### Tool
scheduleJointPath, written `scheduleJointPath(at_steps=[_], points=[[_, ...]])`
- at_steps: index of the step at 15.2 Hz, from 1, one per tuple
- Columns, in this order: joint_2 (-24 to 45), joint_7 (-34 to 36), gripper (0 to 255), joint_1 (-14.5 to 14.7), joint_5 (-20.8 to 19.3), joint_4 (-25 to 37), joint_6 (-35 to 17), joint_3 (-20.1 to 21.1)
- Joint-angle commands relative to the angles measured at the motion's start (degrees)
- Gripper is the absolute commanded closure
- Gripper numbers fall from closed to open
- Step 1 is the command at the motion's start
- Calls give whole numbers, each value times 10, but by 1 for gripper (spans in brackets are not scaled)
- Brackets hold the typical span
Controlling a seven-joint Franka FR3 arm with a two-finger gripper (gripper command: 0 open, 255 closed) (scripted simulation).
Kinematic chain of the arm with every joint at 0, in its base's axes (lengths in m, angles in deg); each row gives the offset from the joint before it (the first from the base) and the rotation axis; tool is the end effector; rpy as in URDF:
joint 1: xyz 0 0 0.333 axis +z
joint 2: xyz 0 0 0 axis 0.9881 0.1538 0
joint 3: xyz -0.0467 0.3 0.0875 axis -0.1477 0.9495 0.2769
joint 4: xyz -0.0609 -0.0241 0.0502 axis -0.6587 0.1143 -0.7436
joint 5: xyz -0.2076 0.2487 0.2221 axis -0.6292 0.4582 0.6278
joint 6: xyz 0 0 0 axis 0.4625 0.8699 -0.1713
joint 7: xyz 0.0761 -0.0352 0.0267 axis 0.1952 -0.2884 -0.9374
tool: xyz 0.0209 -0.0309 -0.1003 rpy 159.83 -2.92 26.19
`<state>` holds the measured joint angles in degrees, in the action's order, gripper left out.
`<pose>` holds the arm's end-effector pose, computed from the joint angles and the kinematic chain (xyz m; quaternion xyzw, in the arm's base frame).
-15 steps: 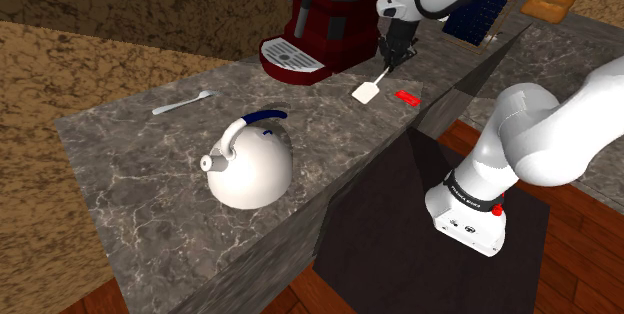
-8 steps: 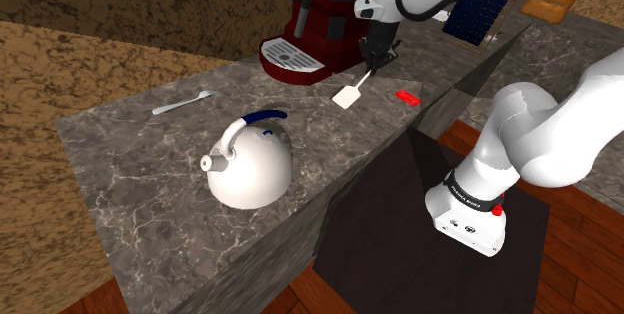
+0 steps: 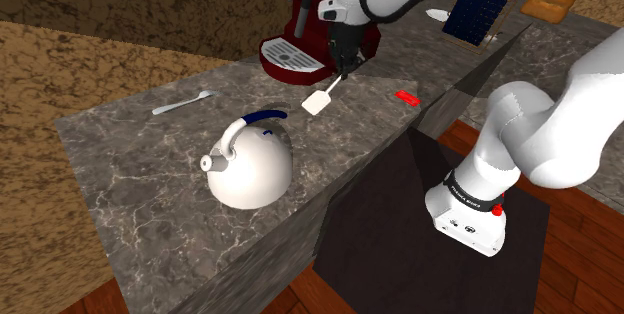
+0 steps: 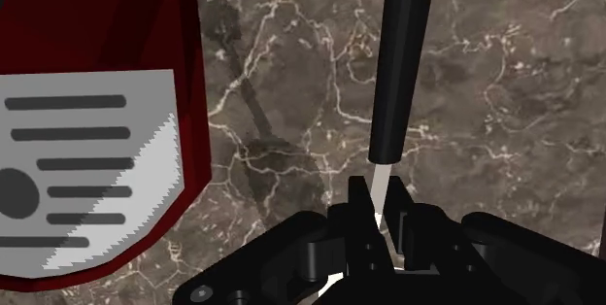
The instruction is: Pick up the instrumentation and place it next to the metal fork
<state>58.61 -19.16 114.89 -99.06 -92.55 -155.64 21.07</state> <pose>0.4560 0.0211 0.3994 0.7435 0.6678 -0.0247 0.0228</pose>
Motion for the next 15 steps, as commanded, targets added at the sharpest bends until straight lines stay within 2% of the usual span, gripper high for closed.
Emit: scheduleJointPath(at_steps=[1, 9, 15], points=[[29, 15, 255, 18, 21, 25, 1, 12], [146, 60, 255, 69, 90, 142, 15, 51], [250, 89, 255, 93, 138, 267, 46, 79]])
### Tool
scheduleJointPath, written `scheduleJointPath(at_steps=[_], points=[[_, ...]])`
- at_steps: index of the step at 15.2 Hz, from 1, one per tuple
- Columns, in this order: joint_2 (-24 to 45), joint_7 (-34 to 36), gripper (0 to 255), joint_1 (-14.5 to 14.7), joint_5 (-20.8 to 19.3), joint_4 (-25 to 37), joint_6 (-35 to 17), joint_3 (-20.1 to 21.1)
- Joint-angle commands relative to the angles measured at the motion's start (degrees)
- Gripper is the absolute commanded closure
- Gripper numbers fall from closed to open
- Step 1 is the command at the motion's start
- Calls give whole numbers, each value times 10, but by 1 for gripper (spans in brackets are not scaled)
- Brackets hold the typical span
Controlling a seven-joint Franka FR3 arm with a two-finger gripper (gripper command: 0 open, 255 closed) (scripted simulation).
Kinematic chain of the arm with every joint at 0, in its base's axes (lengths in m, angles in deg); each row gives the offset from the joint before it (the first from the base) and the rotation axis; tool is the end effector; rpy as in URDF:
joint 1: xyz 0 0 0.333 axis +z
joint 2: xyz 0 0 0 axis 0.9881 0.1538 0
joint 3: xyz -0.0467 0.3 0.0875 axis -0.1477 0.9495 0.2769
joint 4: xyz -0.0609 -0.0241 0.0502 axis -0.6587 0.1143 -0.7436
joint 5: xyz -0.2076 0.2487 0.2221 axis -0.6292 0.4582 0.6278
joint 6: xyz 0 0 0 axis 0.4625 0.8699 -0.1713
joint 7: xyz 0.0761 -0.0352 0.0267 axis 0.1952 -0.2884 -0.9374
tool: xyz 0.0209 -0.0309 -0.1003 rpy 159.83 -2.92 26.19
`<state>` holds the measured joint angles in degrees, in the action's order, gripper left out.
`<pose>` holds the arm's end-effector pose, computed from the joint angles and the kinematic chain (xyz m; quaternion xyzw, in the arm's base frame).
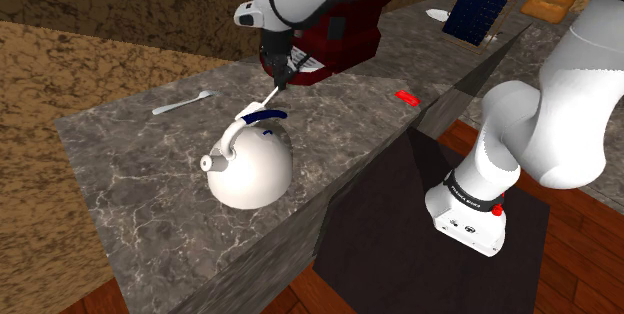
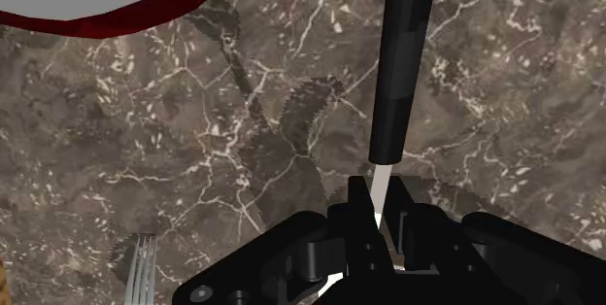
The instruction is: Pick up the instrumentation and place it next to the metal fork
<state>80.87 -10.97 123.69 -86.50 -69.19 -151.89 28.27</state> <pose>0.5376 0.2007 0.4010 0.7440 0.6673 -0.0246 0.0230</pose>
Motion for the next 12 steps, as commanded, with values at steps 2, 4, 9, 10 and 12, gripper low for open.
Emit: scheduleJointPath(at_steps=[2, 4, 9, 10, 12], points=[[34, 6, 255, 4, 15, 26, -5, 8], [41, 5, 255, 4, 17, 18, -19, 8], [60, 1, 255, 1, 26, 1, -54, 10], [64, 0, 255, 1, 27, -2, -61, 11], [73, -2, 255, 0, 31, -7, -74, 12]])
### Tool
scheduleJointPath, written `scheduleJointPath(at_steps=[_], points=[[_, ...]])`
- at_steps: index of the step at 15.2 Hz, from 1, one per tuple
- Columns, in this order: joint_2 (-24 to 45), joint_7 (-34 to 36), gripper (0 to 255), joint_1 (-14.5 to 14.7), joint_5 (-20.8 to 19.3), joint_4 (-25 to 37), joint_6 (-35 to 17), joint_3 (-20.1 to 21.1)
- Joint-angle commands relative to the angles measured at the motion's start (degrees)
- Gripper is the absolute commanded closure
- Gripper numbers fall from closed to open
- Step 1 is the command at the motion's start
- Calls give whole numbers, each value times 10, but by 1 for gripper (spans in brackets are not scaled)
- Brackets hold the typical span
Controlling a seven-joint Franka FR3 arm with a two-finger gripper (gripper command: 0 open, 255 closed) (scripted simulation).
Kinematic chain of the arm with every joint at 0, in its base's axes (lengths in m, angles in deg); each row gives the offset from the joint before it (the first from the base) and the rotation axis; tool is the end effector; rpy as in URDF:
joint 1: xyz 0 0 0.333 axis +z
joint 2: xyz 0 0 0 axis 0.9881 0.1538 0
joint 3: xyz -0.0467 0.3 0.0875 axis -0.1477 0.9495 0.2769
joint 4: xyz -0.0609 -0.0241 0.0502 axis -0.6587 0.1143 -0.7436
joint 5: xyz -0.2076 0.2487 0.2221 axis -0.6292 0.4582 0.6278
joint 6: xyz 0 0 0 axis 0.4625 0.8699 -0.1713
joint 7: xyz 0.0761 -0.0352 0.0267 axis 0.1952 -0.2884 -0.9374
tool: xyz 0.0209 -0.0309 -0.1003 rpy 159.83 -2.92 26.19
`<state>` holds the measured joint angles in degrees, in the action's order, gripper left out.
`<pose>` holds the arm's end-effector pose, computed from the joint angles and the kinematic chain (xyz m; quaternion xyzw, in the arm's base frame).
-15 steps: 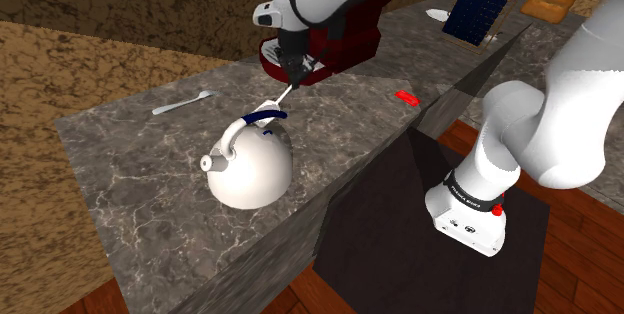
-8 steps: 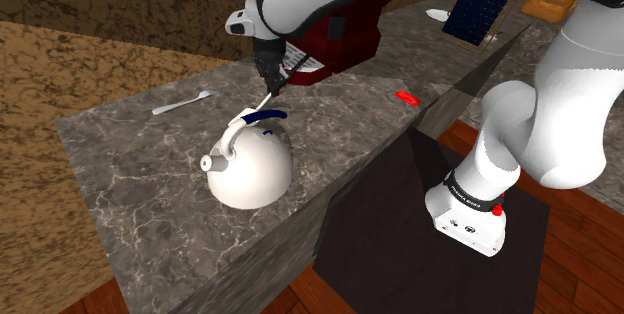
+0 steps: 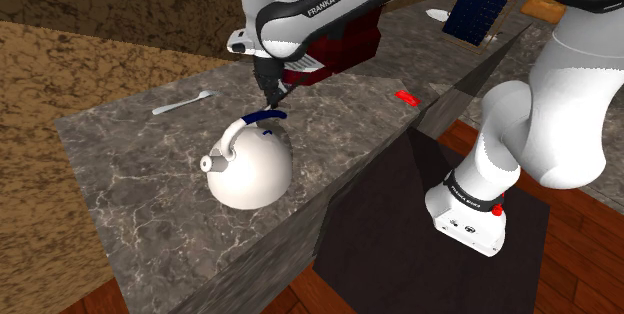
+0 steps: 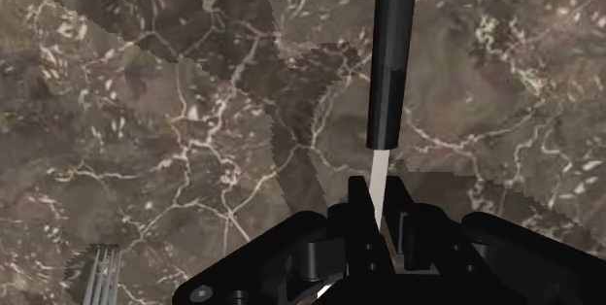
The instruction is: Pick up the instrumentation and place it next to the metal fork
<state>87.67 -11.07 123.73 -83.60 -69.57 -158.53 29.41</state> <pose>0.5462 0.2210 0.3426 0.7440 0.6673 -0.0248 0.0224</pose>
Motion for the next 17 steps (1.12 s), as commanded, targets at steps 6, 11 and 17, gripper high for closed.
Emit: scheduleJointPath(at_steps=[6, 11, 17], points=[[24, -6, 255, -3, 11, -14, -37, 4], [24, -6, 255, -3, 11, -14, -37, 4], [24, -6, 0, -3, 11, -14, -37, 4]])
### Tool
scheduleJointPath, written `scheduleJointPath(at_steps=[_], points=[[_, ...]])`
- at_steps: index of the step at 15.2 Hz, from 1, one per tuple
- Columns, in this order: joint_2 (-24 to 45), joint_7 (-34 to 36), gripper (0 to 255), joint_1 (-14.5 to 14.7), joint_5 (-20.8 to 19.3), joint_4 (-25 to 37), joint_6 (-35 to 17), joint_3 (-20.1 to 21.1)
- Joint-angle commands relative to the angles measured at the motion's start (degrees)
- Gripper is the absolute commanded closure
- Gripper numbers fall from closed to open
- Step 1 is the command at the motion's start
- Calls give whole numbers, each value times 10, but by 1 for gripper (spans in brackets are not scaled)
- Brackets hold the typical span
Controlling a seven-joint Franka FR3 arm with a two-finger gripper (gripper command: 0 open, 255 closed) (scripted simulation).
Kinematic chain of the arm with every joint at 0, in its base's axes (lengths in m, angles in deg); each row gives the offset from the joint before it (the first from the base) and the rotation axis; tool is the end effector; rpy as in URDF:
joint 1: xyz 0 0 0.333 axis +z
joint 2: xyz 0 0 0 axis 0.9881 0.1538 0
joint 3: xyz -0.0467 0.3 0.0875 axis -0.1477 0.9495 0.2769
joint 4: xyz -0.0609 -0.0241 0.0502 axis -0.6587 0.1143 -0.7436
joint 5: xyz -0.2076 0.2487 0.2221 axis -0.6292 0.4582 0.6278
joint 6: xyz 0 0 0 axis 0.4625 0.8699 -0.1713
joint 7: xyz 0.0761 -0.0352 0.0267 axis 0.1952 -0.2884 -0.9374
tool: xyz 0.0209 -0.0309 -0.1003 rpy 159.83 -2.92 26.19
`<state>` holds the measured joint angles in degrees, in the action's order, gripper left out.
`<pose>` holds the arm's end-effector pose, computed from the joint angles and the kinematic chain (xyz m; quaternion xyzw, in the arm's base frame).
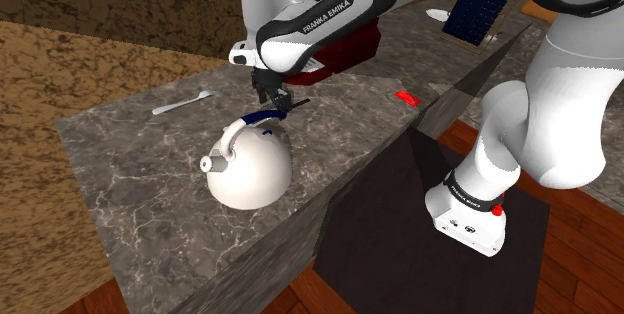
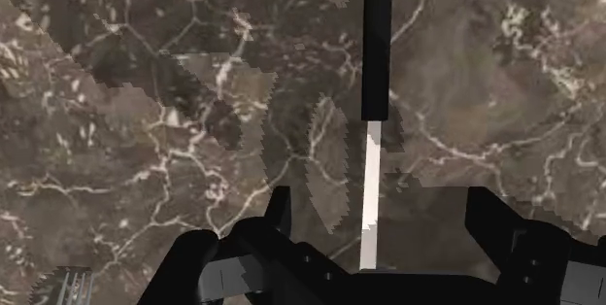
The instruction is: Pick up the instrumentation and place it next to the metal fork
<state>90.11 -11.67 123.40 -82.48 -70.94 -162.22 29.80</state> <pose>0.5461 0.2211 0.3138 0.7439 0.6675 -0.0245 0.0223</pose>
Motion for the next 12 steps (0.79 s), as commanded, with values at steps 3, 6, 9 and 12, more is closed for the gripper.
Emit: scheduleJointPath(at_steps=[3, 6, 9, 12], points=[[-21, 7, 0, 4, -10, 14, 34, -3], [-38, 12, 0, 7, -17, 29, 65, -5], [-38, 12, 0, 7, -17, 29, 65, -5], [-38, 12, 0, 7, -17, 29, 65, -5]])
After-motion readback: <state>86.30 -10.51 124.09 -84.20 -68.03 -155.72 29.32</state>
